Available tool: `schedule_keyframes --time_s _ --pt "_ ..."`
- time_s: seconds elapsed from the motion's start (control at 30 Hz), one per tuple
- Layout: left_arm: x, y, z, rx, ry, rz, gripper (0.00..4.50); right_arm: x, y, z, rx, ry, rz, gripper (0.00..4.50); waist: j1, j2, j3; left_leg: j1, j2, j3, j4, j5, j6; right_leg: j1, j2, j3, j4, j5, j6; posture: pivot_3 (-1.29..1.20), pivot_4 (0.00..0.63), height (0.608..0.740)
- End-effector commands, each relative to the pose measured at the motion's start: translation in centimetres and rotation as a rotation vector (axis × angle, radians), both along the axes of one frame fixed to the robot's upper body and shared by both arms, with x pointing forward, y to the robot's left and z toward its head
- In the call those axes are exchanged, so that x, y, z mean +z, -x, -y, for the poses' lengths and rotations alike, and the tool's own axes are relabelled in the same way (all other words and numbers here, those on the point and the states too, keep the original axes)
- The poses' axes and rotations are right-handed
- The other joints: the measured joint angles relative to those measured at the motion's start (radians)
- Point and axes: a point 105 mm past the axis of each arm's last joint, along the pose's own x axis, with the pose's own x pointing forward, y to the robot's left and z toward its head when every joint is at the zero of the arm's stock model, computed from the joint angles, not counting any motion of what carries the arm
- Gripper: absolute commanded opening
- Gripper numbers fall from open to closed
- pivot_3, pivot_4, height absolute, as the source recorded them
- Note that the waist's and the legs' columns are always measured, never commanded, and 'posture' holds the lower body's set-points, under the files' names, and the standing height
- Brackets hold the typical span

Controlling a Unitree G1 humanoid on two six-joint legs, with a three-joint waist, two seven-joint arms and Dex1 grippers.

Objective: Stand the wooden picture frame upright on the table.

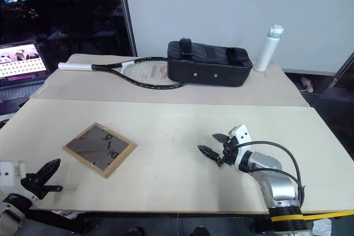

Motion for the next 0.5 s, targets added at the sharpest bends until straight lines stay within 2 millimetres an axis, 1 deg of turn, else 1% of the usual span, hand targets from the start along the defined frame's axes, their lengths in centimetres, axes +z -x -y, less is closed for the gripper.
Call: schedule_keyframes --time_s 0.03,0.07,0.13,0.17,0.2,0.27,0.33,0.37,0.4,0.43,0.5 --pt "1.3 1.1 -1.3 0.031 0.041 0.03 0.06 1.3 -0.8 -1.4 0.047 0.013 0.061 4.5 -0.004 0.0 0.0 0.0 0.0 0.0 0.0 0.0 0.0 0.0 0.0 0.0 0.0 0.0 0.0 0.0 0.15 0.677" --pt "1.2 1.8 -2.1 0.072 0.078 0.024 0.06 1.5 -1.8 -2.4 0.067 0.026 0.071 4.5 -0.013 -0.001 0.0 0.0 0.0 0.0 0.0 0.0 0.0 0.0 0.0 0.0 0.0 0.0 0.0 0.0 0.15 0.677" --pt "0.3 3.2 -2.6 0.124 0.097 -0.032 0.0 2.3 -3.8 -5.2 0.128 0.031 0.089 3.98 -0.041 -0.001 0.0 0.001 0.0 0.0 0.0 0.0 0.0 -0.001 0.0 0.0 0.001 0.001 -0.001 0.0 0.15 0.677" --pt "0.0 3.5 -2.7 0.139 0.092 -0.054 0.0 2.5 -4.3 -6.0 0.146 0.032 0.094 3.8 -0.053 -0.001 0.0 0.002 0.0 0.0 0.0 0.0 0.0 -0.001 0.0 0.0 0.001 0.003 -0.001 0.0 0.15 0.677" --pt "-0.2 3.8 -2.8 0.162 0.095 -0.068 0.0 2.6 -5.1 -7.1 0.156 0.043 0.104 3.34 -0.054 -0.001 0.0 0.003 0.0 -0.001 0.0 0.0 0.0 -0.001 0.0 0.0 0.001 0.003 -0.001 0.0 0.15 0.677" --pt "-0.5 4.2 -3.1 0.222 0.095 -0.085 0.0 2.7 -6.3 -9.1 0.179 0.052 0.117 2.7 -0.055 -0.001 0.0 0.003 0.0 -0.002 0.0 0.0 0.0 0.001 0.0 -0.002 0.001 0.004 0.002 0.0 0.15 0.677" --pt "-0.5 4.1 -3.3 0.265 0.09 -0.087 0.0 2.5 -7.1 -11.4 0.211 0.067 0.127 2.0 -0.05 -0.002 0.0 0.001 0.0 -0.004 0.0 0.0 0.0 0.002 0.0 -0.004 0.0 0.005 0.007 0.0 0.15 0.677" --pt "-0.6 4.0 -3.3 0.277 0.089 -0.089 0.0 2.4 -7.3 -12.2 0.223 0.071 0.128 1.77 -0.048 -0.002 0.0 0.001 0.0 -0.005 0.0 0.0 0.0 0.002 0.0 -0.005 0.0 0.005 0.007 0.0 0.15 0.677" --pt "-0.5 3.8 -3.2 0.285 0.082 -0.089 0.0 2.3 -7.4 -13.2 0.238 0.085 0.14 1.35 -0.045 -0.003 0.0 0.0 0.0 -0.007 0.0 0.0 0.0 0.003 0.0 -0.007 0.0 0.004 0.006 0.0 0.15 0.677" --pt "-0.4 3.5 -3.2 0.297 0.072 -0.088 0.0 2.4 -7.5 -14.6 0.258 0.078 0.145 0.98 -0.042 -0.002 0.0 0.0 0.0 -0.007 0.0 0.0 0.0 0.003 0.0 -0.008 0.0 0.004 0.006 0.0 0.15 0.677" --pt "-0.2 2.8 -3.2 0.322 0.059 -0.082 0.0 2.4 -7.5 -16.9 0.285 0.091 0.157 0.27 -0.04 -0.002 0.0 -0.001 0.0 -0.01 0.0 0.0 0.0 0.004 0.0 -0.011 0.0 0.004 0.005 0.0 0.15 0.677"
